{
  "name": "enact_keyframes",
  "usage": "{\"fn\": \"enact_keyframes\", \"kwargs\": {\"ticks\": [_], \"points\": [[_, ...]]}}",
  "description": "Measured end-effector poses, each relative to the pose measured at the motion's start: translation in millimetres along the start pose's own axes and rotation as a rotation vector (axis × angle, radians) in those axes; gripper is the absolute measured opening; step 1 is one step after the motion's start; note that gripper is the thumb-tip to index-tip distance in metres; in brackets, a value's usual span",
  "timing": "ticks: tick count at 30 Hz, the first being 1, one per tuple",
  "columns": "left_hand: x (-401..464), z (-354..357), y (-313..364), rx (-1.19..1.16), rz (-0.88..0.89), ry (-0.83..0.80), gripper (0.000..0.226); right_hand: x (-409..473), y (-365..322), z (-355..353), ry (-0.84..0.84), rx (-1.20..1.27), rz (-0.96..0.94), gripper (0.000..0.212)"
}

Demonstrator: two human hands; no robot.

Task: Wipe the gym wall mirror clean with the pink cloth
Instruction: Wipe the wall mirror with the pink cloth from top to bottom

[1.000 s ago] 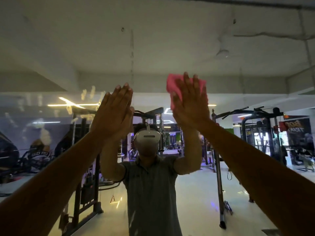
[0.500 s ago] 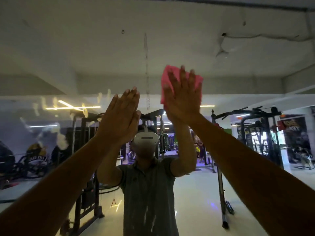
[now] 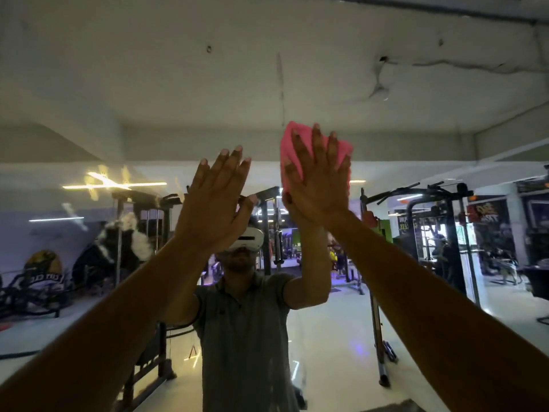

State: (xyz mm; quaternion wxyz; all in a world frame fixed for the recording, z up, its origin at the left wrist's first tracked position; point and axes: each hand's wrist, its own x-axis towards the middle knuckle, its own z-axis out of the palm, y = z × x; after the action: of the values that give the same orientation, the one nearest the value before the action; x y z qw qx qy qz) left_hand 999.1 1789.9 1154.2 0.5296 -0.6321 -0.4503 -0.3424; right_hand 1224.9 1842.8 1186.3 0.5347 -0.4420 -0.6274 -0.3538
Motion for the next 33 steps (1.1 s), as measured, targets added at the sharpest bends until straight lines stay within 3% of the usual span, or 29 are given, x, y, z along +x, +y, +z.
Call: {"fn": "enact_keyframes", "kwargs": {"ticks": [3, 6, 9, 13, 17, 19, 23, 26, 30, 33], "points": [[-13, -3, -9, 0.0, -0.059, 0.021, 0.07, -47, -15, 16, 0.005, -0.009, -0.173, 0.073], [-30, -5, -28, 0.007, -0.064, 0.012, 0.069, -94, 7, 21, -0.016, 0.046, -0.211, 0.068], [-34, -4, -34, -0.005, -0.049, 0.001, 0.069, -64, 8, 21, 0.038, -0.024, -0.154, 0.068], [-37, -12, -38, -0.031, -0.078, 0.031, 0.069, -9, -50, 16, 0.041, -0.04, -0.014, 0.074], [-55, -20, -74, -0.007, -0.198, 0.064, 0.07, -54, -74, 33, 0.023, -0.054, -0.264, 0.074], [-61, -22, -86, -0.014, -0.178, 0.038, 0.07, -86, -58, 38, -0.003, 0.009, -0.285, 0.073], [-62, -25, -87, -0.022, -0.144, 0.011, 0.07, -58, -37, 30, 0.04, 0.029, -0.155, 0.068], [-59, -26, -83, -0.067, -0.17, 0.023, 0.066, -13, -82, 24, 0.065, 0.018, -0.031, 0.071], [-60, -28, -90, -0.091, -0.144, 0.023, 0.065, -67, -107, 35, 0.003, -0.012, -0.302, 0.073], [-63, -31, -105, -0.073, -0.072, -0.011, 0.066, -93, -66, 34, -0.008, 0.02, -0.284, 0.069]]}}
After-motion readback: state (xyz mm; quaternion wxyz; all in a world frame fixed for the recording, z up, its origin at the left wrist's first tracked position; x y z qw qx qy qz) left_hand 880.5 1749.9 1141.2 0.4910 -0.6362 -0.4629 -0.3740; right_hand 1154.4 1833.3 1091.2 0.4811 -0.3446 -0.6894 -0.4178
